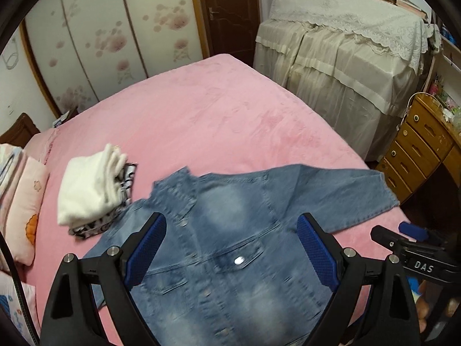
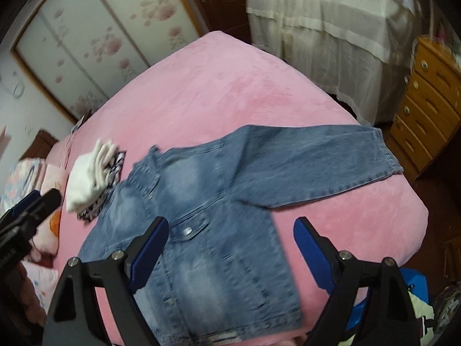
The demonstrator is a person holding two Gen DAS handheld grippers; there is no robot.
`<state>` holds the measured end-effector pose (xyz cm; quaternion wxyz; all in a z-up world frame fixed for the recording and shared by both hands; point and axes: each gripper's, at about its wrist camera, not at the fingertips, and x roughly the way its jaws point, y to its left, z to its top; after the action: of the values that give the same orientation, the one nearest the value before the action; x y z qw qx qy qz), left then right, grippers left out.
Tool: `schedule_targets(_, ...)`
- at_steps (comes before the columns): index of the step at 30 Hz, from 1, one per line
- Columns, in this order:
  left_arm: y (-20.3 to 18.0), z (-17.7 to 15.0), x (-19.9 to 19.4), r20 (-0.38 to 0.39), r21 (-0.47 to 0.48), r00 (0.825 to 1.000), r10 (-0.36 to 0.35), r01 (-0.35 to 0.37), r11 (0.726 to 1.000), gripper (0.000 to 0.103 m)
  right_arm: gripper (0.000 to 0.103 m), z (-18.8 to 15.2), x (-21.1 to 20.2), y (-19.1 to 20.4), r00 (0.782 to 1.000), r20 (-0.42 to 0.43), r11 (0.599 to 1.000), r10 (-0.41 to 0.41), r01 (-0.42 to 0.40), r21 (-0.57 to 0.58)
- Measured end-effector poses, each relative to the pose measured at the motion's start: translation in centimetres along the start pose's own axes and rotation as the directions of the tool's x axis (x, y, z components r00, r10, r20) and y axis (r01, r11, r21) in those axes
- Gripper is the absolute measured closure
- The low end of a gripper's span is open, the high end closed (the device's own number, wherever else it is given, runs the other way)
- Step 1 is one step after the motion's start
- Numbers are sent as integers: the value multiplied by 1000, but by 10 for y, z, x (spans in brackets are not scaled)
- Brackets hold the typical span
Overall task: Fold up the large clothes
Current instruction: 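Grasp the denim sleeve cuff with the right gripper and lift it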
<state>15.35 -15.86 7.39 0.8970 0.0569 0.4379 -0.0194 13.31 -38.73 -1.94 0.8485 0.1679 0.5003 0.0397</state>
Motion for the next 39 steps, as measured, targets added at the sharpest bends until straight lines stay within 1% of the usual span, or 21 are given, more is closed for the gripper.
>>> schedule_targets(1,-11,11,8,-8,-5,1000,-6,6,1000,12,14,10,8,-23,1000,-11,999,1,0,34)
schedule_targets(3,-29,27,24,-24,-14,1000,-16,15,1000,12,14,23,19,-54,1000,-23,997,-6,8,78)
schedule_targets(5,-49,43,44,-40,-17,999,-23,23,1000,12,16,36,36,-93,999,-42,991,-32,37,129)
schedule_targets(7,-67,54,63,-57,-14,998,-29,28,1000,12,20,48,56,-134,997,-68,980,-43,55,190)
schedule_targets(10,-95,67,98,-82,-6,996,-48,48,999,12,21,57,80,-180,993,-94,963,-69,91,254)
schedule_targets(11,-102,69,107,-87,-2,995,-52,52,999,12,21,59,92,-200,991,-109,955,-78,106,278)
schedule_targets(15,-129,72,147,-127,26,990,-55,58,998,12,21,61,127,-254,979,-168,918,-112,167,360)
schedule_targets(17,-143,72,168,-153,38,987,-54,61,997,12,21,58,141,-279,974,-197,890,-110,185,417)
schedule_targets(20,-155,70,190,-188,44,981,-52,62,997,12,21,54,155,-306,971,-220,848,-97,197,492)
schedule_targets(22,-161,68,206,-213,42,976,-46,56,998,12,22,48,162,-319,971,-225,820,-77,190,541)
schedule_targets(24,-164,67,218,-232,40,972,-42,53,998,12,29,45,167,-326,973,-222,799,-60,180,573)
schedule_targets(26,-166,65,231,-254,40,967,-28,40,998,12,34,45,174,-331,977,-208,790,-51,167,590)
schedule_targets(27,-166,65,235,-261,39,965,-23,34,999,12,42,46,177,-332,978,-202,791,-55,166,589)
schedule_targets(28,-164,63,238,-270,36,963,-17,28,999,12,53,49,181,-333,978,-200,797,-60,168,580)
schedule_targets(29,-161,61,242,-278,31,961,-14,24,999,12,56,50,184,-333,976,-206,801,-64,173,573)
schedule_targets(30,-158,60,244,-286,24,958,-13,21,999,12,64,53,186,-332,976,-207,805,-66,175,568)
schedule_targets(31,-154,59,245,-293,16,956,-13,19,1000,12,78,55,187,-330,977,-201,813,-73,175,555)
schedule_targets(33,-145,55,245,-310,1,951,-17,18,1000,12,93,61,186,-324,979,-187,835,-80,168,523)
schedule_targets(35,-135,51,243,-330,-18,944,-17,12,1000,12,96,66,179,-315,980,-171,859,-102,174,481)
schedule_targets(36,-129,49,241,-339,-31,941,-19,9,999,12,96,69,174,-309,982,-154,871,-106,166,462)
schedule_targets(39,-107,42,231,-350,-80,936,-27,-1,997,12,97,84,152,-279,991,-80,922,-108,130,366)
